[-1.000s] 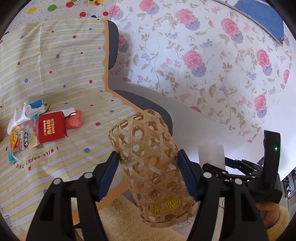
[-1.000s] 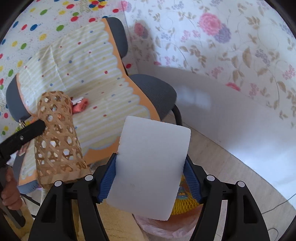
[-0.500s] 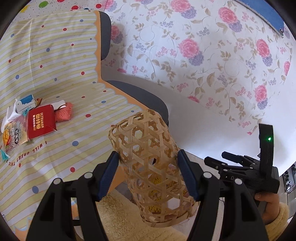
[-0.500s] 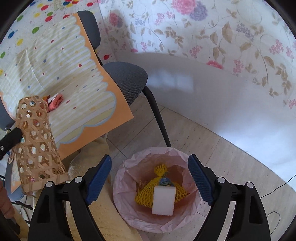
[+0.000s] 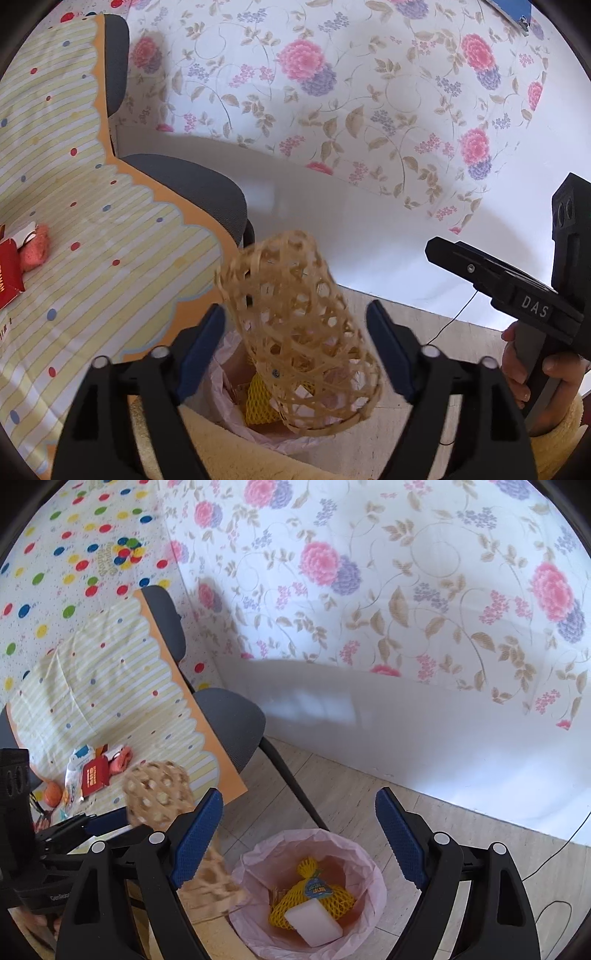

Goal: Collect trash
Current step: 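Lower the bamboo ball into the wastebasket and open the left gripper, then move both grippers back over the chair toward the tissue and red box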

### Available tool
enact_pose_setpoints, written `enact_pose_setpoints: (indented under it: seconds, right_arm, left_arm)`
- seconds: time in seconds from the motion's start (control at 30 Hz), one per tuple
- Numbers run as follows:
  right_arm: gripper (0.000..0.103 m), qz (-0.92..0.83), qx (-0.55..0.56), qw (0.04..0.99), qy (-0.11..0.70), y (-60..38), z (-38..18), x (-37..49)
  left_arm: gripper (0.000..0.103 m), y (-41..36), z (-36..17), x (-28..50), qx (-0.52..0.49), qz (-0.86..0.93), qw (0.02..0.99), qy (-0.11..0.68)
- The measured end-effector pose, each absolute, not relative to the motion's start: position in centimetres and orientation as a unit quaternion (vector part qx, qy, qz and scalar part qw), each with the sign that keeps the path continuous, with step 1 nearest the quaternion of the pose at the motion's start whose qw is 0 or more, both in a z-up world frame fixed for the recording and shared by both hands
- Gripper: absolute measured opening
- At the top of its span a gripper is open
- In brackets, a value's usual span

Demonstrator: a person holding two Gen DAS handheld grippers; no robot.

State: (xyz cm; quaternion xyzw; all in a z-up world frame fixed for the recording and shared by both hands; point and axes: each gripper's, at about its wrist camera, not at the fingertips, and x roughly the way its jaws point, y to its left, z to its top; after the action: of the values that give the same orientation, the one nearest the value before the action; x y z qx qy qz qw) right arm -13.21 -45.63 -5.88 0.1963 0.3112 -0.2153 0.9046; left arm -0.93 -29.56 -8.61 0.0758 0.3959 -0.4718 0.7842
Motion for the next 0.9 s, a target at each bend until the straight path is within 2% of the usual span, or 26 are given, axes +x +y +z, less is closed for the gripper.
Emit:
enact_pose_setpoints:
  seconds: [0.3, 0.9]
  right_arm:
    - [0.084, -0.200, 0.196, 0.905, 0.321, -45.3, -6.6, -12.7]
    - [0.084, -0.097, 0.145, 0.928, 0.330, -38.0, -5.2, -5.3]
  left_arm:
    - [0.084, -27.4, -8.9, -0.4, 0.085, -0.428, 0.808, 0.395]
    - [0.084, -15.4, -7.1, 3.0, 0.047, -0.279, 0.883, 0.375]
